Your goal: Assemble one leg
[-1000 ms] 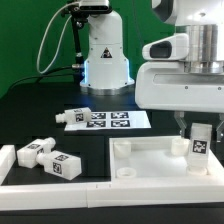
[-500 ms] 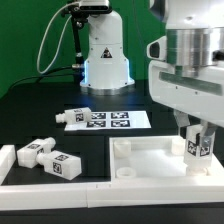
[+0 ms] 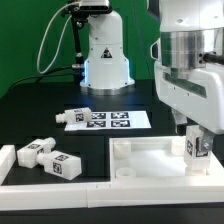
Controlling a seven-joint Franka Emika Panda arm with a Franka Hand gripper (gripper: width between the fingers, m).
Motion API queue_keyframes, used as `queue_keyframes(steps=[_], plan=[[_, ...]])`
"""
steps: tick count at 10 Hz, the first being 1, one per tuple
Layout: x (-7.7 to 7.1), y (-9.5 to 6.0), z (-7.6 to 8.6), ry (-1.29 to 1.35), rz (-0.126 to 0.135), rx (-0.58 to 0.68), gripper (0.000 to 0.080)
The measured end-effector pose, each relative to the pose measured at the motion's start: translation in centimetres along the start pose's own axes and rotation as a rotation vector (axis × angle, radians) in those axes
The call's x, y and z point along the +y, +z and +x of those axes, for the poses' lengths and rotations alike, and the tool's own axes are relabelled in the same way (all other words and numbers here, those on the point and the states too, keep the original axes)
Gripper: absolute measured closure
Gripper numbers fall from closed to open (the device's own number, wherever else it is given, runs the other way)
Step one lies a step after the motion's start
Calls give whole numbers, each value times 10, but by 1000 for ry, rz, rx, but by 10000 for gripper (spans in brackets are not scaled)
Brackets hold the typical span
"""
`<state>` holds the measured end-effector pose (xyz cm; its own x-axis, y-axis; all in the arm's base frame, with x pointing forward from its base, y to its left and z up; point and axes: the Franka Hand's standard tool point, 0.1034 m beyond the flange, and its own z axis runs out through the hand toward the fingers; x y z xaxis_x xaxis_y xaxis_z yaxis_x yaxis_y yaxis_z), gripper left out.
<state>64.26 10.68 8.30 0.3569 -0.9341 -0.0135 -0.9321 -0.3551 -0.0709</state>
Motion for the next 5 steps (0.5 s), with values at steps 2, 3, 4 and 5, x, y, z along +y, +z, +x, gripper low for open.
queue_keyframes(steps=[2, 3, 4, 5], plan=[[-2, 1, -16, -384, 0, -16, 156], [-2, -2, -21, -397, 11, -10, 156], [-1, -1, -19, -496, 8, -7, 151], [0, -1, -17, -557, 5, -4, 151]])
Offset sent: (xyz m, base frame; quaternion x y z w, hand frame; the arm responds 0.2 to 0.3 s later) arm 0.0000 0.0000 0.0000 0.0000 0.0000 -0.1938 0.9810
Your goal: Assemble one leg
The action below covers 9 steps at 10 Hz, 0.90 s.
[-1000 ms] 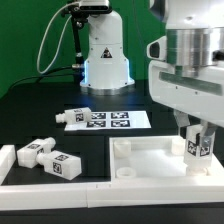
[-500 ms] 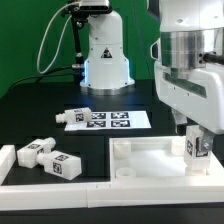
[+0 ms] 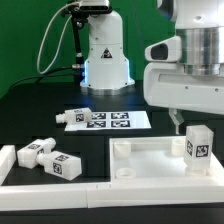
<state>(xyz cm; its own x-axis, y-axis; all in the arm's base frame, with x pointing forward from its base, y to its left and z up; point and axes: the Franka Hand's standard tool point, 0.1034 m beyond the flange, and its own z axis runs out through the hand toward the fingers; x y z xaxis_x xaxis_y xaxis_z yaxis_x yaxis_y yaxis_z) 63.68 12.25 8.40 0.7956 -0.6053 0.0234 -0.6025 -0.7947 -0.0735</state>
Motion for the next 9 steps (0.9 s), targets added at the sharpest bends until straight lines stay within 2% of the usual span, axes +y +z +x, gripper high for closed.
queue_keyframes(steps=[1, 3, 4, 7, 9], plan=[[0, 0, 1, -58, -2, 3, 150], [3, 0, 8, -514, -23, 30, 150], [4, 1, 9, -585, -25, 26, 150], [4, 1, 9, -531, -24, 26, 160], [4, 1, 9, -420, -23, 27, 494]])
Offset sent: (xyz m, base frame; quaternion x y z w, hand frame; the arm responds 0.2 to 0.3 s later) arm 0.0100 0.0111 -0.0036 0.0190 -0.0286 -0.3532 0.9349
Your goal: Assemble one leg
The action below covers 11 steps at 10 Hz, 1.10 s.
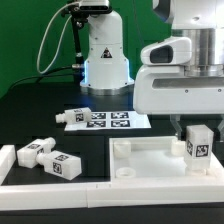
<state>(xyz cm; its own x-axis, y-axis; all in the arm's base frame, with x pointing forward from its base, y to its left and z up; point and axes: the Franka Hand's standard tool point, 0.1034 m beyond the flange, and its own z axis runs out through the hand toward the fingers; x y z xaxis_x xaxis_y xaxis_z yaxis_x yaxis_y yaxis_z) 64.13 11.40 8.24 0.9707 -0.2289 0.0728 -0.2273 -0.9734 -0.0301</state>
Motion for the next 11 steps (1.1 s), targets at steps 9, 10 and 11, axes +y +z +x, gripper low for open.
queue_keyframes(steps=[9, 10, 11], plan=[[-5, 4, -3, 1398, 61, -15, 515], [-5, 3, -3, 1380, 61, -13, 515], [-5, 4, -3, 1357, 60, -13, 408]])
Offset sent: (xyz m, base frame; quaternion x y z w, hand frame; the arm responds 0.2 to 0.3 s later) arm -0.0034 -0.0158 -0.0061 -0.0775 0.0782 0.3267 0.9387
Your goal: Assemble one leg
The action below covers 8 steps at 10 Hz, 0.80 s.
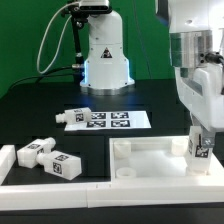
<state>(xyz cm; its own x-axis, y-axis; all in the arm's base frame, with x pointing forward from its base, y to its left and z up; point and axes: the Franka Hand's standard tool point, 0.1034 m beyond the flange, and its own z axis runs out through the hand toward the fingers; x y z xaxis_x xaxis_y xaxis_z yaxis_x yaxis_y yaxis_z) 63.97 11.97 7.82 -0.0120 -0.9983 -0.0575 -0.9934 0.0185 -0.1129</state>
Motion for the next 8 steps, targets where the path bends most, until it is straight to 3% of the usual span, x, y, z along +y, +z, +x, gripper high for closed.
queue_keyframes(steps=[1, 2, 3, 5, 8], plan=[[0, 0, 0, -112, 0, 5, 229], [-1, -2, 0, -293, 1, 4, 229], [-3, -4, 3, -552, 5, 4, 163], [2, -1, 11, -876, 10, 15, 152], [2, -1, 12, -1091, 3, 36, 150]])
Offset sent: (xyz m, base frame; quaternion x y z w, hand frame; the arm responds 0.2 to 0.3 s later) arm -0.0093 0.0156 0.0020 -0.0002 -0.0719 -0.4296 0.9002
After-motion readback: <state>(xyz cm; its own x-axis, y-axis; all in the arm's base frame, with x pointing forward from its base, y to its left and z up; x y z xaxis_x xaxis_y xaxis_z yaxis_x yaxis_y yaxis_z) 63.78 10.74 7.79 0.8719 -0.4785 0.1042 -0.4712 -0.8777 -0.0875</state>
